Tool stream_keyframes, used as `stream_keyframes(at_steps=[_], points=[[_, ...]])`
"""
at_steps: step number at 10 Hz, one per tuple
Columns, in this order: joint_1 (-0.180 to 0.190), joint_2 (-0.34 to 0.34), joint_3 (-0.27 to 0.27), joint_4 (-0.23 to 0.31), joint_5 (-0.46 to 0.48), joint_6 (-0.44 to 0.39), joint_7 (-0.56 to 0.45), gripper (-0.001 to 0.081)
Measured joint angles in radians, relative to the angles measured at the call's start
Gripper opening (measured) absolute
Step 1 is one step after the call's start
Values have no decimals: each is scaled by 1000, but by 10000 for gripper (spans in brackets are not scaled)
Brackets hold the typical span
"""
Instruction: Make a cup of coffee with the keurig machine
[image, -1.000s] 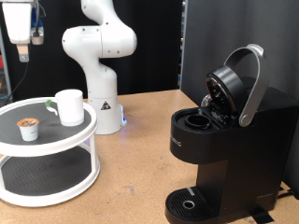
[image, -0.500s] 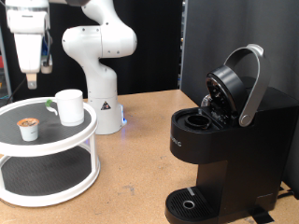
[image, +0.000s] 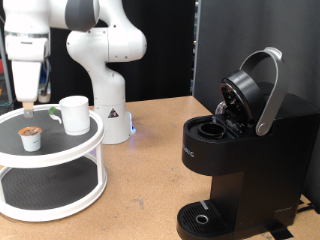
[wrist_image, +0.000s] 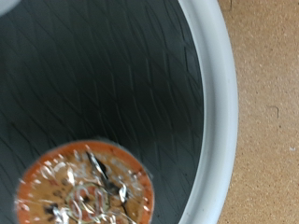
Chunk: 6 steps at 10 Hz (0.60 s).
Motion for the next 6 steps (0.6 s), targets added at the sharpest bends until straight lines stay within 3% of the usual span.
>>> stream_keyframes(at_steps=[2, 6], points=[[-16, 43, -7, -17, -28, 62, 3, 808], [-18, 103, -12, -35, -32, 107, 1, 808]])
